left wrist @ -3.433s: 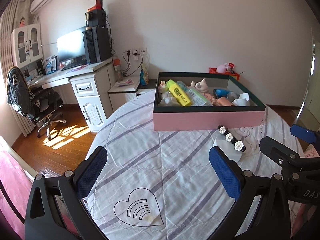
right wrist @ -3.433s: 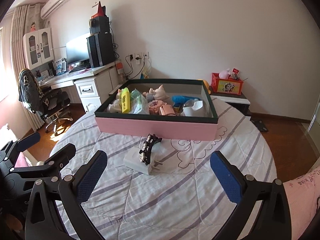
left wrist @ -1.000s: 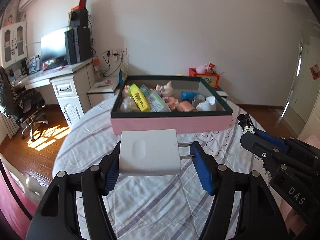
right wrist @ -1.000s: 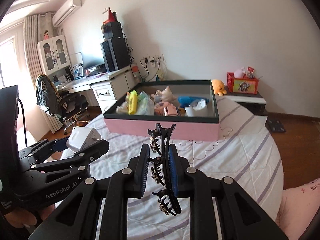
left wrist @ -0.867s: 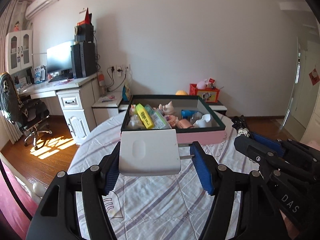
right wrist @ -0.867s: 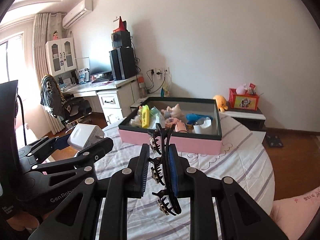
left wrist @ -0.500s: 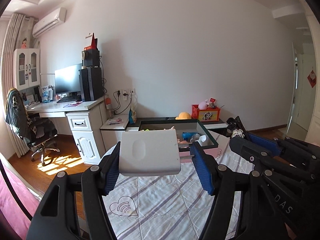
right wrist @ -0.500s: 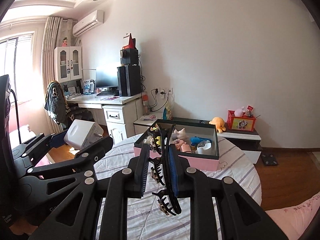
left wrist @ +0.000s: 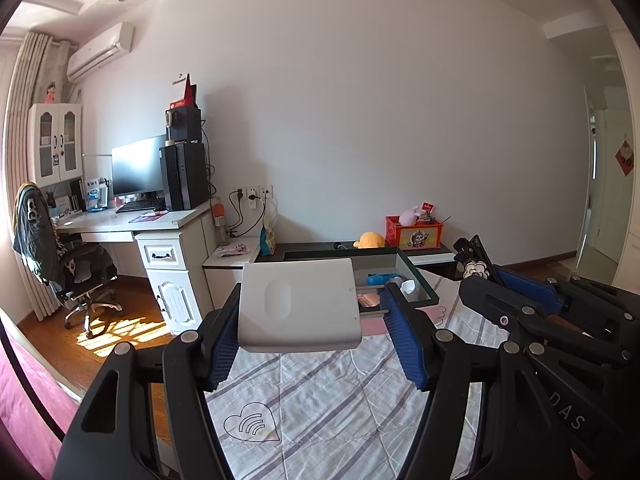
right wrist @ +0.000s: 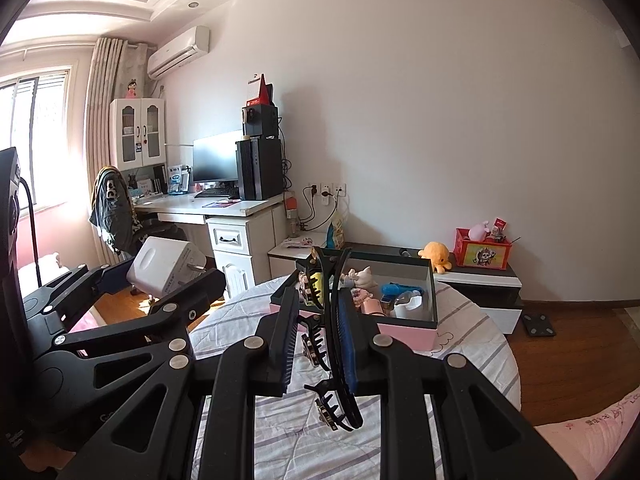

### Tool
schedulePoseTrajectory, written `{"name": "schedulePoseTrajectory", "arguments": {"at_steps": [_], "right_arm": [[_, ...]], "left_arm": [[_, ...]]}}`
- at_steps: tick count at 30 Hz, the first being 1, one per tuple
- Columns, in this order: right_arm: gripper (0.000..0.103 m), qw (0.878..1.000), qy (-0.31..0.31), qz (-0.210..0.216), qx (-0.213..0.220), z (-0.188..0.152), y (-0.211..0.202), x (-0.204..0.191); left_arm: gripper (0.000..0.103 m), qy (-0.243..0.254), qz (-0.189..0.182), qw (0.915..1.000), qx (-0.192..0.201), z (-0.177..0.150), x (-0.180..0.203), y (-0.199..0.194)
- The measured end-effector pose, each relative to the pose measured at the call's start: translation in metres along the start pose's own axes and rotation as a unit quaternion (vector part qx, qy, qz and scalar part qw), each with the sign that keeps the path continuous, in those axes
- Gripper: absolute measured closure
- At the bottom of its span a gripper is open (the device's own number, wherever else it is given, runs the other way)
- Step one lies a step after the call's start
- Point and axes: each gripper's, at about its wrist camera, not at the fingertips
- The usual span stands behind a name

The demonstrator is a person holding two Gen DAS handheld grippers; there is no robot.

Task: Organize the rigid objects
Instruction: 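Carry the plug adapter and hair clip into the pink box and open both tools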

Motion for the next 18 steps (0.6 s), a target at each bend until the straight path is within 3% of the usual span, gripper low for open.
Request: {"name": "schedulePoseTrajectory", "arguments": {"at_steps": [10, 14, 18], "right_arm": [[0.083, 1.000, -0.009, -0.012, -0.011, 0.019, 0.058, 0.024], [0.083, 0.999, -0.019, -0.021, -0.030, 0.033, 0.107, 0.042], [0.083, 0.998, -0.026, -0.024, -0.056, 0.042, 0.162, 0.062]], "left_arm": [[0.036, 0.017, -0.009, 0.9998, -0.009, 0.022, 0.005, 0.078], [0.036, 0.021, -0.027, 0.9988, -0.035, 0.034, 0.008, 0.142], [0.036, 0.020, -0.034, 0.9955, -0.086, 0.040, 0.012, 0.220]]}}
Point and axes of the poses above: each gripper's, at about its wrist camera, not at the fingertips, and y roughly the way its jaws point, x to its right, z to its top, and after that the axes turned 1 degree about z, right-handed
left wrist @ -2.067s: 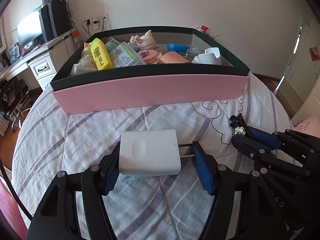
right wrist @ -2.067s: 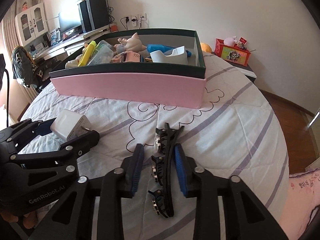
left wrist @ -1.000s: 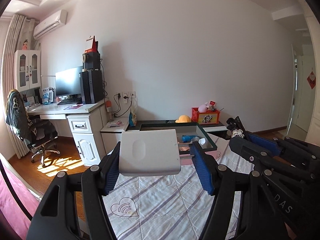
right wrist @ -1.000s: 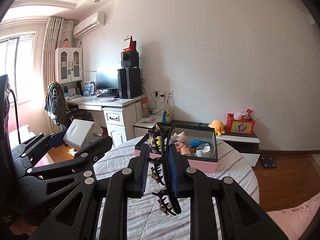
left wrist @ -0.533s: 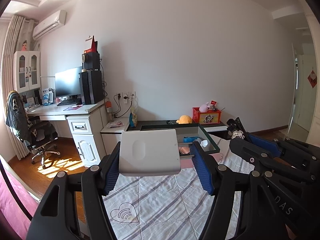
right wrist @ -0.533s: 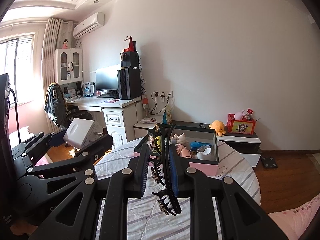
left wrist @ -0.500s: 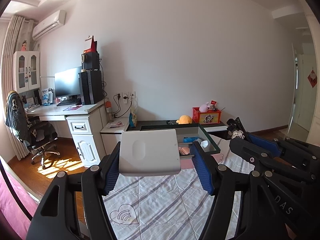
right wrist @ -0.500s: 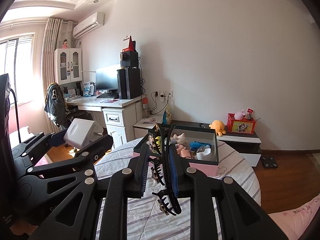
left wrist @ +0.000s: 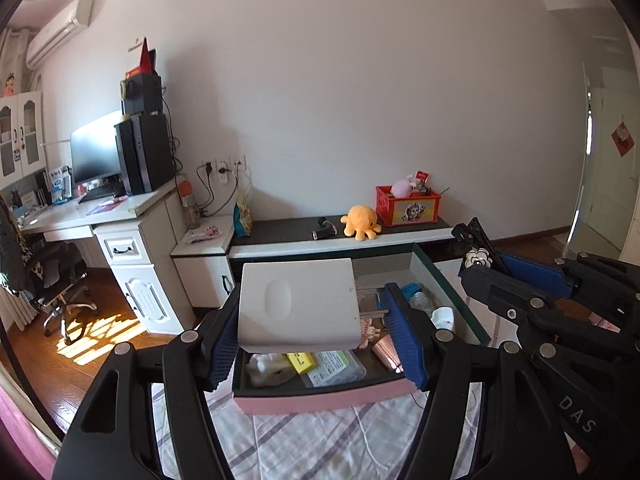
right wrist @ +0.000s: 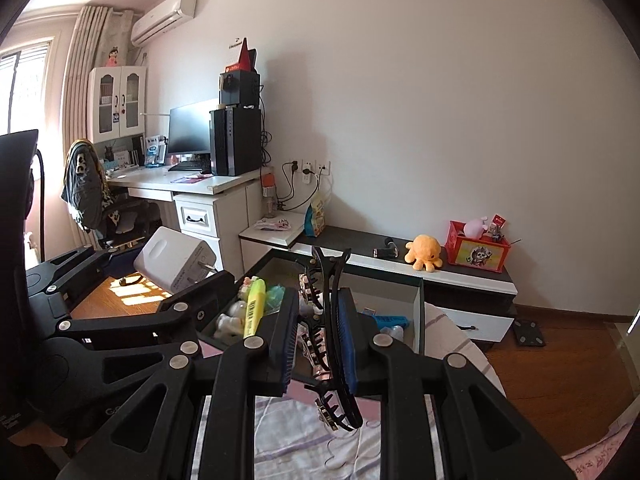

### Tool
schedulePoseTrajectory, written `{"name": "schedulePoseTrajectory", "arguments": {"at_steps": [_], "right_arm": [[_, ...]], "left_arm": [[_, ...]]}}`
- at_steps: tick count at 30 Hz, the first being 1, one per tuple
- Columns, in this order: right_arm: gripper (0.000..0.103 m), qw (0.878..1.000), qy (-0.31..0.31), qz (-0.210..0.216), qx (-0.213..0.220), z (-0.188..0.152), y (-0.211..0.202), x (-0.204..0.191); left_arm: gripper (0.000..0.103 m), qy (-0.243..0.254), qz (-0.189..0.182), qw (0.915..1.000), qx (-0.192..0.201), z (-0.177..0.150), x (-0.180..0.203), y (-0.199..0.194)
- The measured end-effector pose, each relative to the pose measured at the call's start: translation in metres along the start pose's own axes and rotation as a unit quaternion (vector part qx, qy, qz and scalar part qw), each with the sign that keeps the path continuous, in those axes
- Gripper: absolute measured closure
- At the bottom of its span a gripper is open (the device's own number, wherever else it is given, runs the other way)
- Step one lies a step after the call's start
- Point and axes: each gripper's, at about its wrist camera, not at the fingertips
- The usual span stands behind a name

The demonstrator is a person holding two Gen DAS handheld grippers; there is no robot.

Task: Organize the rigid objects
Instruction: 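Carry the plug adapter and hair clip into the pink box and open both tools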

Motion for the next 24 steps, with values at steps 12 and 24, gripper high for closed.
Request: {"name": "schedulePoseTrajectory", "arguments": {"at_steps": [12, 24], "right_arm": [[0.083, 0.988, 0.028, 0.005, -0.154, -0.010, 0.164, 0.055], [0.071, 0.981, 0.086, -0.008, -0.172, -0.027, 0.184, 0.080]], "left_arm": [[0.036, 0.003, -0.008, 0.9857, -0.168, 0.008, -0.002, 0.173], [0.016, 0.015, 0.023, 0.9840, -0.176, 0.003, -0.001, 0.185]]}}
Point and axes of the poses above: each gripper's, at about its wrist camera, not at the fingertips, and y roughly the way its jaws point, x to its right, z to its top, and after that the axes turned 1 degree about z, right-handed
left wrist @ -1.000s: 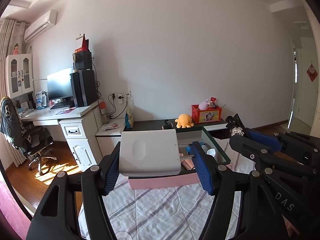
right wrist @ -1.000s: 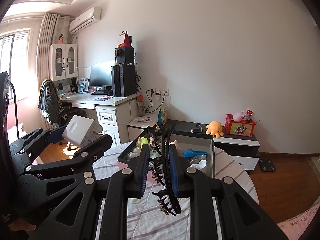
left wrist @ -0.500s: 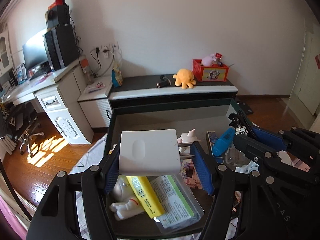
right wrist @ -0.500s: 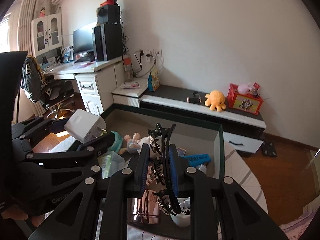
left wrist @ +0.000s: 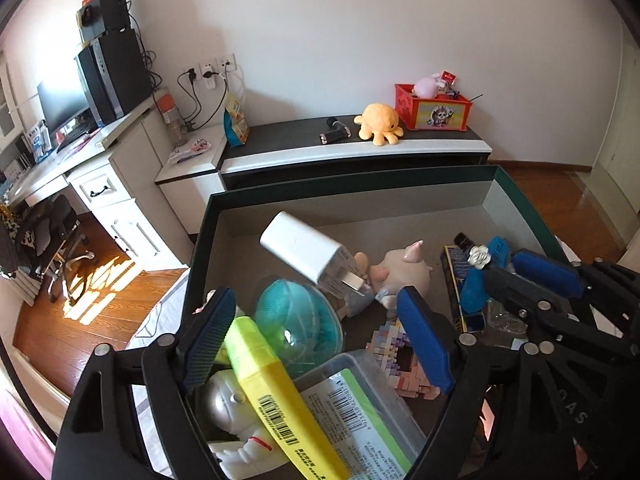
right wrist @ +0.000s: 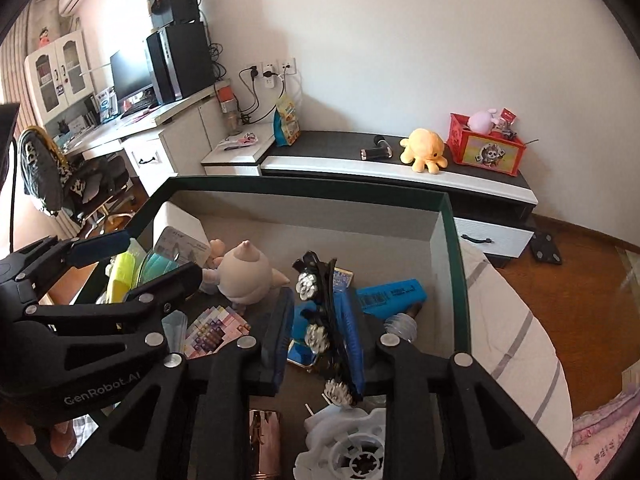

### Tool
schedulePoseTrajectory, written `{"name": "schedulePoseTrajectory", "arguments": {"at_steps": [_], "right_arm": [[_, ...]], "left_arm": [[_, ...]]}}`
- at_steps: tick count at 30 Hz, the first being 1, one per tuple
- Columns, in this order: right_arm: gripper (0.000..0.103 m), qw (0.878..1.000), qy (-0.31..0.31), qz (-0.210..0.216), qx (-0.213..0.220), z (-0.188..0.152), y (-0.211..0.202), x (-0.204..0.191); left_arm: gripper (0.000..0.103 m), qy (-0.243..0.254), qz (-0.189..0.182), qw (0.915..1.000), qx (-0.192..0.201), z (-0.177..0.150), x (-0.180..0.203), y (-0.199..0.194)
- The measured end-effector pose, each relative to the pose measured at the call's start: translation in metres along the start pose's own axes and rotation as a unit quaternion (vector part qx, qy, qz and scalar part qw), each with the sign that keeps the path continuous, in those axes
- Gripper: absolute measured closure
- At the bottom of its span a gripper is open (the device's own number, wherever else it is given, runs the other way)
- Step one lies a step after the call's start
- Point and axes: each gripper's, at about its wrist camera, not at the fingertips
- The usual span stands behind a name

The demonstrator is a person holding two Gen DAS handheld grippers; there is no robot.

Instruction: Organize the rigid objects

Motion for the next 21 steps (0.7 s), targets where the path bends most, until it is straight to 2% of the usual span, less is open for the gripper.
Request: {"name": "schedulePoseTrajectory", "arguments": {"at_steps": [1, 2, 4, 7, 11, 14, 21], "right_arm": [[0.057, 1.000, 0.007, 0.000, 0.002, 0.000, -0.003, 0.002], [0.036, 1.000, 0.014, -0.002, 0.007, 0.000, -0.008, 0.003], [0.014, 0.999, 0.025, -0.004, 0.023, -0.001, -0.019, 0.005], [0.014, 0.999, 0.026, 0.015, 0.032, -0.002, -0.034, 0.005], [0.012, 0.999, 0.020, 0.013, 0.043, -0.008, -0.058, -0.004], [0.000, 0.998, 0.021, 0.005, 0.057, -0.015, -0.080, -0.010], [0.000, 0.996, 0.004, 0.002, 0.094, -0.036, -0.139, -0.033]], "left_arm": [[0.016, -0.006, 0.003, 1.0000, 0.001, -0.001, -0.003, -0.002], [0.015, -0.014, 0.001, 0.9999, 0.002, -0.001, -0.006, -0.004], [0.002, -0.033, -0.018, 0.9993, -0.001, -0.002, -0.015, -0.010], [0.002, -0.040, -0.028, 0.9987, 0.012, -0.009, -0.020, -0.026], [0.002, -0.038, -0.026, 0.9982, 0.038, -0.021, -0.021, -0.058], [0.001, -0.043, -0.031, 0.9968, 0.059, -0.032, -0.024, -0.086], [0.001, -0.043, -0.025, 0.9925, 0.112, -0.062, -0.023, -0.152]]}}
Point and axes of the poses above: each gripper's, at about its wrist camera, not at the fingertips, and y roughly the way its jaws point, x to its right, z to its top, and after that the axes turned 1 degree about z, right-handed
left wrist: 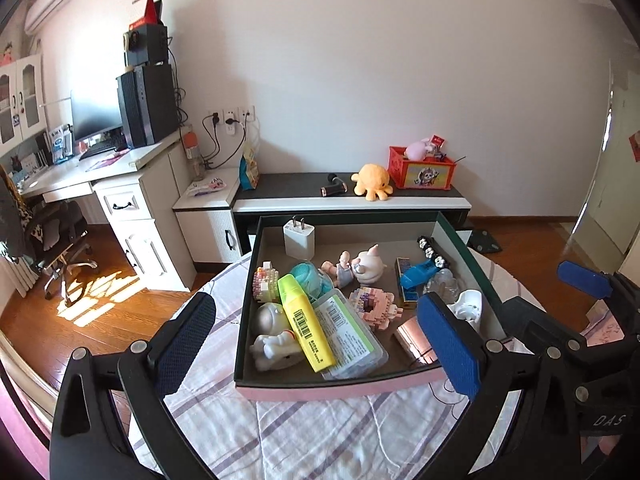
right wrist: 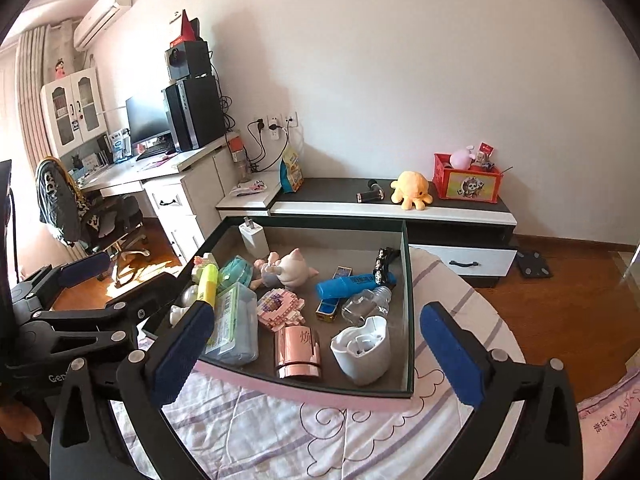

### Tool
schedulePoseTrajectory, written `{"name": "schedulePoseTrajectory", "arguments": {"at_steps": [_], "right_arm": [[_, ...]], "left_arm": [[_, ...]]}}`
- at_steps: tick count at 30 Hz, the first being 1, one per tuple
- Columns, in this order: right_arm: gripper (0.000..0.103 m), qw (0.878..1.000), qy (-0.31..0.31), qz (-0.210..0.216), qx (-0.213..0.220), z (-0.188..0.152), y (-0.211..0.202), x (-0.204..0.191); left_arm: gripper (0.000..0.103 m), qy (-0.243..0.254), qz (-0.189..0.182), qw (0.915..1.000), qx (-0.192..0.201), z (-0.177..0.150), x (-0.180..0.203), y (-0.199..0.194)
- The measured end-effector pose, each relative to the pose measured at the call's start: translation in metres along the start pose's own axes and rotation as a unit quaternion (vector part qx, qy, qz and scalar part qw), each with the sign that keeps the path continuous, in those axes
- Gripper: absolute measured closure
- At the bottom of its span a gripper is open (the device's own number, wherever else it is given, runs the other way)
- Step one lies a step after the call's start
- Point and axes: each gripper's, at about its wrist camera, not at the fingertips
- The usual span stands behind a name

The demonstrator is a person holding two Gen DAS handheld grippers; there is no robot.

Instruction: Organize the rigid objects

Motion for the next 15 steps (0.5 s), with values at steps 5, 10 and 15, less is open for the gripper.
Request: {"name": "schedulePoseTrajectory", "arguments": {"at_steps": [5, 10, 15], "right_arm": [[0.000, 0.999, -0.005, -0.012, 0.033, -0.014, -0.051, -0.013], [0.000, 0.998, -0.005, -0.009, 0.069, -0.033, -0.104, -0.026], [0.000, 0.993, -0.014, -0.009, 0.115, -0.048, -0.158, -0.041]], "left_arm": [[0.001, 0.008, 0.001, 0.9989, 0.045, -0.013, 0.002, -0.054], [0.001, 0.021, 0.008, 0.9945, 0.103, -0.028, 0.009, -0.116], [0.000, 0.019, 0.022, 0.9872, 0.157, -0.041, 0.012, -0.176]]}}
Point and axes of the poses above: each gripper's, at about its wrist camera, not at the fingertips, and y roughly the way its jaws point, x to its right, z to its top, and after that the axes turned 1 degree about z, right-handed
